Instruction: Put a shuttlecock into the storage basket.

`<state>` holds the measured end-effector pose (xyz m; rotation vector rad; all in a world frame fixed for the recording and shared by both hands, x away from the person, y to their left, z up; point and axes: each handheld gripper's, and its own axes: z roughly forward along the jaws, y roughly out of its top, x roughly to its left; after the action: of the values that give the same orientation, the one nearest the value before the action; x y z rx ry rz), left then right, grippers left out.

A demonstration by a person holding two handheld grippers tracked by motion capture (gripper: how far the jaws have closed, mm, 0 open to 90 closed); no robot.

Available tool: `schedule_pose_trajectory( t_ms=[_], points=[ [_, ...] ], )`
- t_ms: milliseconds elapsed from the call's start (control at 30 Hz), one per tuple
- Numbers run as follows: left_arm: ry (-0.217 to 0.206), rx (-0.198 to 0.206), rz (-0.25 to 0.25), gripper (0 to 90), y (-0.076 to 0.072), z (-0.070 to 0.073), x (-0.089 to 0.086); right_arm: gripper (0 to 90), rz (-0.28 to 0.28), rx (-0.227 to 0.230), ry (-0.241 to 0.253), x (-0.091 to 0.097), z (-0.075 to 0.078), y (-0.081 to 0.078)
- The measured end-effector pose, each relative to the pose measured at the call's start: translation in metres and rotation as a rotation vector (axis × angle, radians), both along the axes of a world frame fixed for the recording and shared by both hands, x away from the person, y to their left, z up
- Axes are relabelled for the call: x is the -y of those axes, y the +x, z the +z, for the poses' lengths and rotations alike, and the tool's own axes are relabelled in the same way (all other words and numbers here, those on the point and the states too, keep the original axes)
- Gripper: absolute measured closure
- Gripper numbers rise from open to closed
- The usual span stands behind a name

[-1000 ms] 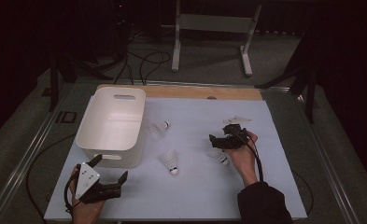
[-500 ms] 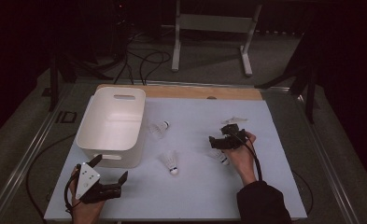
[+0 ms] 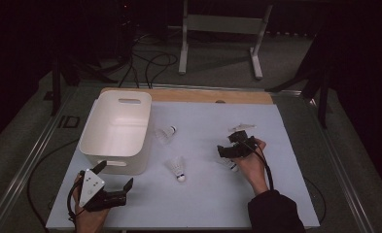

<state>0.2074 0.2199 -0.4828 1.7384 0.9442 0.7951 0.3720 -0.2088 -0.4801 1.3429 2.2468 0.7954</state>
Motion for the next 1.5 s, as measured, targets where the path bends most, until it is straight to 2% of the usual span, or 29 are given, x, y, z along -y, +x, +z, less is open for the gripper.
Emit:
schedule_pose_trajectory(
  t_ms=[267,400,633,833,1067,1133,1200,1433,1500],
  points=[
    [0.000,-0.001,0.000,0.0,0.000,0.000,0.000,15.2,0.017,-0.029,-0.020,0.005,0.004,-0.003],
    [0.000,0.000,0.002,0.0,0.000,0.000,0.000,19.3,0.021,-0.050,-0.029,0.008,0.008,-0.008],
    [-0.001,0.001,0.003,0.0,0.000,0.000,0.000,30.4,0.013,-0.041,-0.040,0.018,0.017,-0.019],
    [0.001,0.000,0.002,0.0,0.000,0.000,0.000,40.9,0.013,-0.042,-0.061,0.029,0.018,-0.031],
    [0.003,-0.001,0.005,0.0,0.000,0.000,0.001,50.8,0.007,-0.074,0.000,0.044,0.019,-0.039],
    [0.004,-0.002,0.005,0.0,0.000,0.000,0.001,52.3,0.014,-0.093,0.034,0.047,0.018,-0.041],
    [0.004,-0.001,0.005,0.0,0.000,0.000,0.001,54.4,0.013,-0.106,0.038,0.049,0.017,-0.042],
    [0.004,-0.002,0.006,0.0,0.000,-0.001,0.001,71.5,0.022,-0.130,0.083,0.051,0.013,-0.043],
    [0.004,-0.002,0.006,0.0,0.000,-0.001,0.001,77.7,0.025,-0.121,0.090,0.051,0.014,-0.044]
  ],
)
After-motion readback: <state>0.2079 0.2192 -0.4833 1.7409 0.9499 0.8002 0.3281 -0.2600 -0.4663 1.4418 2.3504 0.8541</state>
